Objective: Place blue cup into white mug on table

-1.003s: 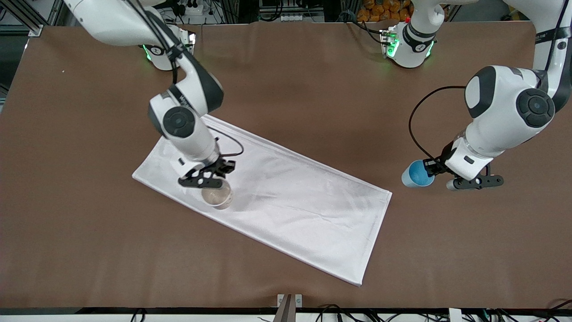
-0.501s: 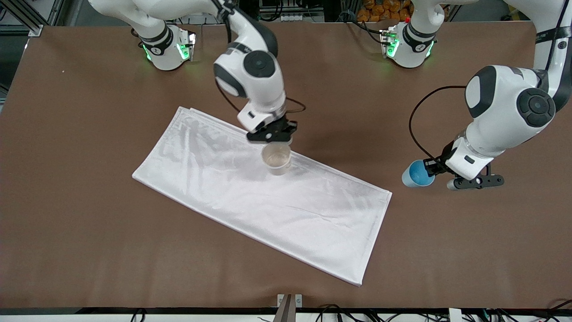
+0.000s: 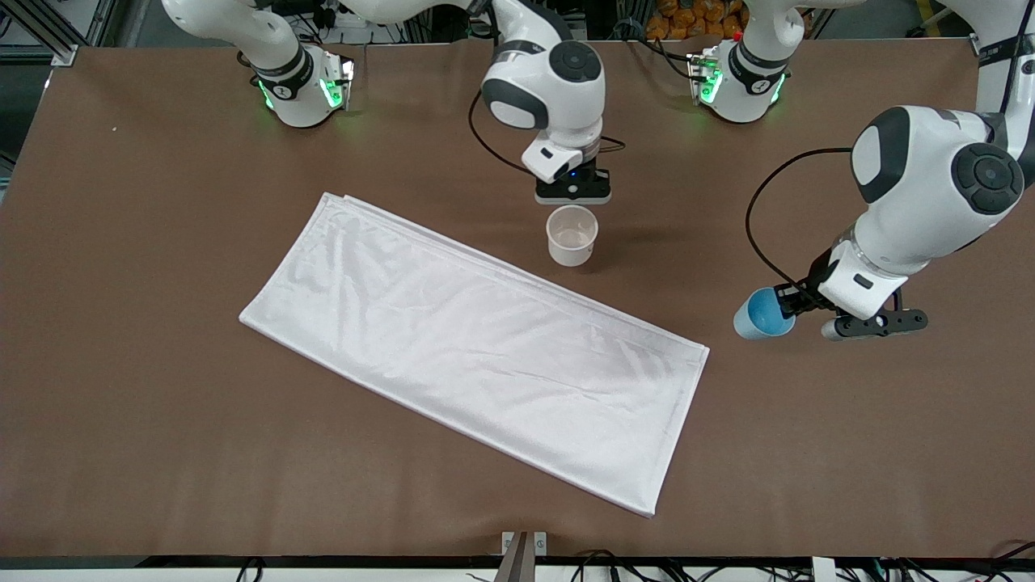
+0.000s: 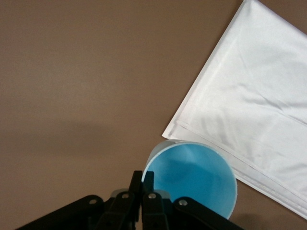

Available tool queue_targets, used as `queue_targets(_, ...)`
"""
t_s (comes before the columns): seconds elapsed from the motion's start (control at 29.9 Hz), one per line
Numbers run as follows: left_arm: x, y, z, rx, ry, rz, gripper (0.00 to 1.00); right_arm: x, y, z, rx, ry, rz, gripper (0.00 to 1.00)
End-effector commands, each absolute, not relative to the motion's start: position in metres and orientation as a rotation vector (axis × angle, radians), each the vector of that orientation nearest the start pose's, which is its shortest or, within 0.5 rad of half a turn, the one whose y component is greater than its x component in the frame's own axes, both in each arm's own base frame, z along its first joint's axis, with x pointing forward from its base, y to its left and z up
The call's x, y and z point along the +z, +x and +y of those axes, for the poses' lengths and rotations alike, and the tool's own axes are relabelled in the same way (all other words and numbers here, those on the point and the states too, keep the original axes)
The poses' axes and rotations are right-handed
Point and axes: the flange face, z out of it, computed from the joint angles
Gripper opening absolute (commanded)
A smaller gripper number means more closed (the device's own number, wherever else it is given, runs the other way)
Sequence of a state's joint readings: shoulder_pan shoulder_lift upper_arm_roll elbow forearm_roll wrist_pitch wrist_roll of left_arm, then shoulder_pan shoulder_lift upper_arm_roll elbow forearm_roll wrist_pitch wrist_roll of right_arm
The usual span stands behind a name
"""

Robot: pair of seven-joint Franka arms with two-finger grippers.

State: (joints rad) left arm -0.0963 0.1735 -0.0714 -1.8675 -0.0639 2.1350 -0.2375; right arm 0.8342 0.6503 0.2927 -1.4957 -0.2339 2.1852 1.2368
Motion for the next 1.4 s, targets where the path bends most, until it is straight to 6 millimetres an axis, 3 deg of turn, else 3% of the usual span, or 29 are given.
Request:
queue_targets(0.0,0.436,0.597,-0.101,-0.128,-3.227,-0.211,0.0,0.285,0.341,0.65,-0.122,-3.099,0.101,0.0)
queue_targets(0.17,0.444,0.593,-0.1,-0.122,-3.226,-0.216,0.0,0.264,0.326,0.665,-0.151,-3.114,0.121,0.0)
queue_targets(0.37,0.456,0.581,-0.089,-0.117,-3.216,-0.213,0.0,0.25,0.322,0.675,-0.149,-3.111,0.153,0.01)
queue_targets(0.43,0.457,0.571,-0.086,-0.113,-3.209,-0.183,0.0,0.25,0.32,0.677,-0.15,-3.109,0.16,0.21)
queue_targets(0.5,0.457,0.564,-0.08,-0.105,-3.206,-0.17,0.0,0.25,0.32,0.677,-0.148,-3.109,0.178,0.5)
queue_targets(0.53,0.455,0.561,-0.08,-0.093,-3.205,-0.165,0.0,0.251,0.319,0.677,-0.147,-3.106,0.188,0.67)
queue_targets(0.57,0.455,0.559,-0.08,-0.083,-3.204,-0.164,0.0,0.251,0.32,0.677,-0.15,-3.107,0.2,0.94)
queue_targets(0.6,0.454,0.559,-0.08,-0.074,-3.204,-0.164,0.0,0.252,0.32,0.676,-0.151,-3.11,0.202,1.0)
queue_targets(0.67,0.454,0.557,-0.08,-0.062,-3.203,-0.163,0.0,0.258,0.319,0.676,-0.165,-3.116,0.19,1.0)
queue_targets(0.8,0.454,0.558,-0.077,-0.06,-3.201,-0.169,0.0,0.284,0.326,0.667,-0.156,-3.161,0.214,1.0)
queue_targets(1.07,0.452,0.552,-0.092,-0.02,-3.2,-0.16,0.0,0.388,0.35,0.638,-0.137,-3.136,0.237,1.0)
queue_targets(1.27,0.436,0.536,-0.141,0.043,-3.189,-0.212,0.0,0.462,0.369,0.6,-0.123,-3.129,0.217,1.0)
queue_targets(1.37,0.431,0.524,-0.173,0.056,-3.182,-0.257,0.0,0.5,0.384,0.572,-0.09,-3.12,0.197,1.0)
